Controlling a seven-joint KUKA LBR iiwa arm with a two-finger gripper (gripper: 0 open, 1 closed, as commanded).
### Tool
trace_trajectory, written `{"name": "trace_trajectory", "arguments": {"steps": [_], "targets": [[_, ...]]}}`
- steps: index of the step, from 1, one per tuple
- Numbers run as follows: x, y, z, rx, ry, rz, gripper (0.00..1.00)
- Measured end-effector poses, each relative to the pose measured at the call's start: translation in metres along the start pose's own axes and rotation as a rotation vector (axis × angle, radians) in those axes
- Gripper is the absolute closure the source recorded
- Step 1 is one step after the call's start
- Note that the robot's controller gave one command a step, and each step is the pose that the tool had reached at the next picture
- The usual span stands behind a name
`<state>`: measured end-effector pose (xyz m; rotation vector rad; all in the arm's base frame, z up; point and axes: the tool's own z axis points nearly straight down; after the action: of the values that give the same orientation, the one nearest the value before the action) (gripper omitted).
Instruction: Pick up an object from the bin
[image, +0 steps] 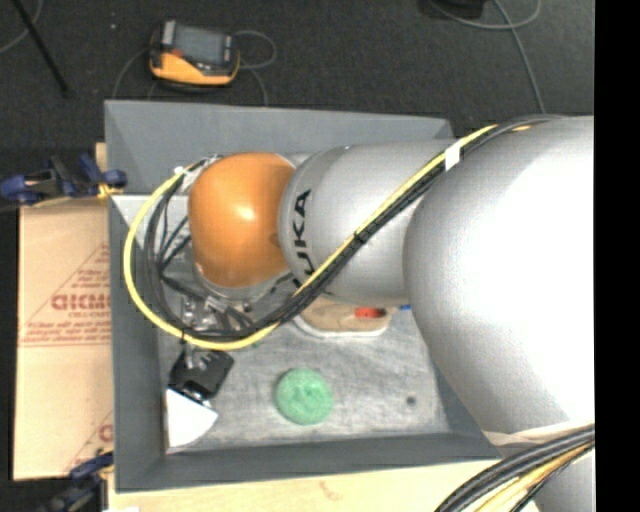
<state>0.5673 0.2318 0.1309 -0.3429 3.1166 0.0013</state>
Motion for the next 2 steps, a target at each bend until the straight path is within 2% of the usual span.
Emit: {"name": "trace_trajectory", "arguments": {"steps": [1, 2], "targets": [[-0.013, -0.006, 0.016, 0.0, 0.005, -0.069, 1.0], [-0.013, -0.005, 0.027, -0.003, -0.012, -0.04, 0.0]]}}
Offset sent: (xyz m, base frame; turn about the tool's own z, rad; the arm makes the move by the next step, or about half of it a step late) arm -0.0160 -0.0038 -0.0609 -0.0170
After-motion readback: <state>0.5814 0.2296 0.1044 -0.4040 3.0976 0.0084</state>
